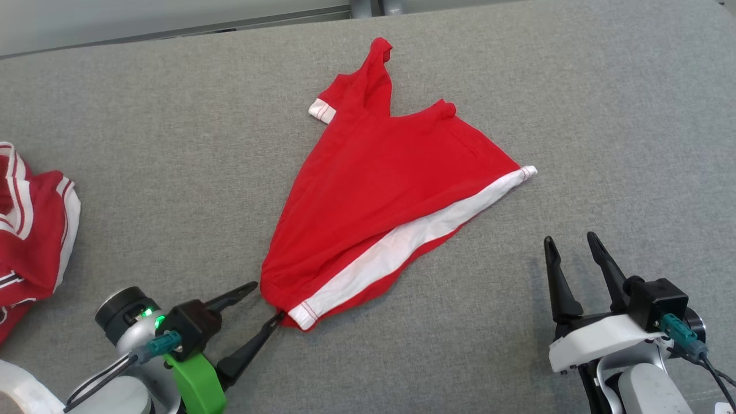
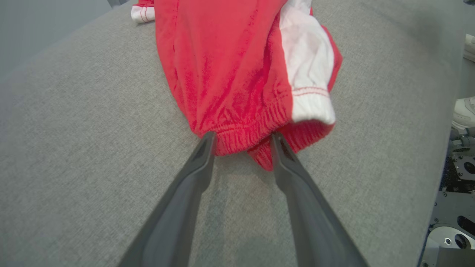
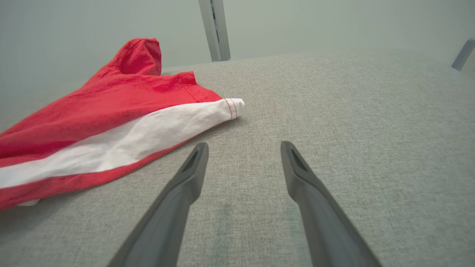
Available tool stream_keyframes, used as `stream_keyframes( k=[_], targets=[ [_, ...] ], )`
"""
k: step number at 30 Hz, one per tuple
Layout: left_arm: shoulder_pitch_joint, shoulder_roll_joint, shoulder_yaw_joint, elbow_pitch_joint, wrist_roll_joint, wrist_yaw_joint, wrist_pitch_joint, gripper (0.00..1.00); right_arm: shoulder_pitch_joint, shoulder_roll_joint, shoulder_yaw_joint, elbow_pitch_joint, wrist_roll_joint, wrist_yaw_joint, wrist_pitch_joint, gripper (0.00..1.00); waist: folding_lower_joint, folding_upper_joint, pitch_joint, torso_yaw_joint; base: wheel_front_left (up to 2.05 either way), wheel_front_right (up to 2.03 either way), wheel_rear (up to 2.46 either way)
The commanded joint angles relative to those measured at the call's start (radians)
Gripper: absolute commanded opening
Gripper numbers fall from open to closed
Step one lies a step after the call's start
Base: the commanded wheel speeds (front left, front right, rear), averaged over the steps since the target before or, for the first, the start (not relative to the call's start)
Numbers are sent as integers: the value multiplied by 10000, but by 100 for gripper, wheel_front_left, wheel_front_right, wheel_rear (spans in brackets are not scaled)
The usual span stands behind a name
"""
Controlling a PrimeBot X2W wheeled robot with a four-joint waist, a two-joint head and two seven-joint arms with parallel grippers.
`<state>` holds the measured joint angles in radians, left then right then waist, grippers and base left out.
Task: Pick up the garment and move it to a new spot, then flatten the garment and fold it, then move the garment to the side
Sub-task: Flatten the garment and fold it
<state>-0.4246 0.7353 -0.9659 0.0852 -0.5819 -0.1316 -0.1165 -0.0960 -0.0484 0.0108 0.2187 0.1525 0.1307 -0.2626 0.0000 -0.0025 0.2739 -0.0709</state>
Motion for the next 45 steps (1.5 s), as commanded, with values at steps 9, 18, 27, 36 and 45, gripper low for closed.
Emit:
stream_keyframes(
  k=[9,18,27,36,45],
  targets=[
    [1072,-167,1152,839,-1634,1163,-1031,100,635,-37,-251,-649,-459,1,-34,100,0,25,-840,344,0,0,0],
    [2923,-788,3466,212,-2331,2671,-1495,100,1190,-34,-449,-1332,-908,1,-35,100,0,25,-1641,383,0,0,0],
    [4826,-1906,5989,31,-1757,2369,-1495,100,1480,-36,-385,-1551,-1227,1,-35,100,0,25,-2203,536,0,0,0],
    [6018,-3032,7917,404,-193,584,-1489,100,1522,-34,-68,-1458,-1317,1,-35,100,0,25,-2288,636,0,0,0],
    [6048,-3783,8731,741,869,15,-1489,100,1758,-36,-262,-1195,-1229,1,-35,100,0,25,-2333,864,0,0,0]
  ],
)
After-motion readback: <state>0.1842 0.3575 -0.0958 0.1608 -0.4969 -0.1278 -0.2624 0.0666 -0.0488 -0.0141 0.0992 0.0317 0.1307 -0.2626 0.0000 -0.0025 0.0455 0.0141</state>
